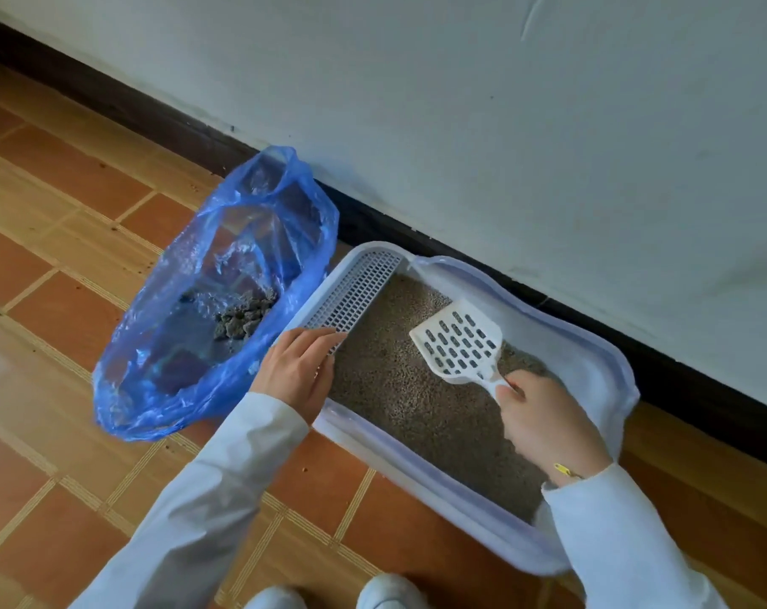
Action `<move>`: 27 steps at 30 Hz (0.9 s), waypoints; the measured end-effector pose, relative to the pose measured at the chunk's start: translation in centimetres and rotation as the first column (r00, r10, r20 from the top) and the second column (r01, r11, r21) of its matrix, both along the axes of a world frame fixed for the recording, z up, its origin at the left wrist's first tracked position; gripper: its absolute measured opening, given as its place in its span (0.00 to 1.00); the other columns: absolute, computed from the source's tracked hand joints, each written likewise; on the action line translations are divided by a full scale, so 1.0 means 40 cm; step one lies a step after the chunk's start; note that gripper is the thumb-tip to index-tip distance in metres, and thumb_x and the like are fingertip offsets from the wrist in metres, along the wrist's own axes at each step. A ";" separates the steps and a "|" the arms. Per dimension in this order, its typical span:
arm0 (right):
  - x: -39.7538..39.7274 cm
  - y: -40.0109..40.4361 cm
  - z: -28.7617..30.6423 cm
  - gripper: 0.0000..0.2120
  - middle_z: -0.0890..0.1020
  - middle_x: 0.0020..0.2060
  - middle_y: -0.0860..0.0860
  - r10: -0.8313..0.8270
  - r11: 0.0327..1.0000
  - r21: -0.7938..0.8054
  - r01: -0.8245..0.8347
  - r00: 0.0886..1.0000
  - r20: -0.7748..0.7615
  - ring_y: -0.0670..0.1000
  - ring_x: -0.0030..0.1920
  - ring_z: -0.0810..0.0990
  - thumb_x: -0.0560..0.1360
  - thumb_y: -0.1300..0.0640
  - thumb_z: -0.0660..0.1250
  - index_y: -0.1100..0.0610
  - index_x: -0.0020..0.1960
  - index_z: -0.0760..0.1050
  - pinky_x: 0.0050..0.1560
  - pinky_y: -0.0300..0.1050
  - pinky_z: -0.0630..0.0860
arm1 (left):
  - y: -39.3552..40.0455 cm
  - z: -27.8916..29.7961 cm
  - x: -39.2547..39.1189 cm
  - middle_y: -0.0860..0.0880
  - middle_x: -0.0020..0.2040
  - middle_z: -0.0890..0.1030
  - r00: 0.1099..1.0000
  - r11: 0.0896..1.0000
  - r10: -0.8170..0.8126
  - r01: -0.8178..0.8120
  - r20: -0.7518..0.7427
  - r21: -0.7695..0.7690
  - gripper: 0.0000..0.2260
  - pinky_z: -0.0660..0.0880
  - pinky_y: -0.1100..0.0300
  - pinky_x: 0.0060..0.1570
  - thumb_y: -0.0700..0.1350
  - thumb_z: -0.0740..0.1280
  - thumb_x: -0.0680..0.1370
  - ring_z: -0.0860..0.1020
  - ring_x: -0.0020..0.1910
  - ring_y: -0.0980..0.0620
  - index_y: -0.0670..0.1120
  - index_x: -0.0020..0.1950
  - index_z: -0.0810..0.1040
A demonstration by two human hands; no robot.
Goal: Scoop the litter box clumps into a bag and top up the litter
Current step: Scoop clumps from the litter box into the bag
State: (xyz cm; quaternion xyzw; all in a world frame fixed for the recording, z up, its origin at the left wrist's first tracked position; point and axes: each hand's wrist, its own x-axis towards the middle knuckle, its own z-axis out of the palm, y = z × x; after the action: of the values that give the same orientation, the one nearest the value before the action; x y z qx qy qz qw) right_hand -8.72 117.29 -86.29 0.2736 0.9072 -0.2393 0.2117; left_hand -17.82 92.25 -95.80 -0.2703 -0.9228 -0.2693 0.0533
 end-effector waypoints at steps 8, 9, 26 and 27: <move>0.079 0.053 -0.025 0.10 0.74 0.32 0.60 -0.552 0.567 -0.556 0.608 0.781 0.291 0.52 0.22 0.74 0.82 0.62 0.56 0.67 0.56 0.70 0.23 0.43 0.75 | 0.029 -0.008 -0.006 0.46 0.54 0.82 0.999 0.999 -0.031 0.031 -0.014 -0.019 0.16 0.76 0.46 0.52 0.45 0.55 0.78 0.78 0.52 0.41 0.43 0.58 0.79; 0.078 0.055 -0.031 0.10 0.74 0.32 0.60 -0.602 0.480 -0.587 0.652 0.731 0.321 0.53 0.21 0.74 0.81 0.63 0.56 0.69 0.57 0.70 0.23 0.44 0.75 | 0.030 -0.009 -0.006 0.46 0.54 0.82 0.999 0.999 -0.033 0.033 -0.014 -0.023 0.16 0.76 0.46 0.52 0.44 0.55 0.78 0.78 0.52 0.41 0.43 0.58 0.80; 0.035 0.096 -0.121 0.06 0.70 0.35 0.59 -0.829 0.185 -0.583 0.791 0.444 0.339 0.53 0.23 0.68 0.80 0.65 0.51 0.64 0.53 0.66 0.16 0.42 0.72 | 0.034 -0.007 -0.002 0.46 0.54 0.82 0.999 0.999 -0.035 0.035 -0.026 -0.002 0.16 0.76 0.46 0.54 0.44 0.55 0.78 0.77 0.53 0.41 0.43 0.57 0.80; 0.031 0.091 -0.126 0.07 0.70 0.35 0.59 -0.823 0.200 -0.565 0.800 0.451 0.347 0.52 0.24 0.68 0.81 0.64 0.51 0.65 0.48 0.67 0.16 0.42 0.72 | 0.031 -0.008 -0.003 0.46 0.54 0.82 0.999 0.999 -0.036 0.036 -0.026 0.000 0.16 0.76 0.46 0.54 0.44 0.55 0.78 0.77 0.53 0.41 0.43 0.58 0.80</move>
State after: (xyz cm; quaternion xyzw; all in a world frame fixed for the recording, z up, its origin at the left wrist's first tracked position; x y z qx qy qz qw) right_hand -7.47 120.91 -91.32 0.6085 0.4779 -0.6218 0.1213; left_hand -17.94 93.50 -96.13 -0.2905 -0.9169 -0.2669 0.0602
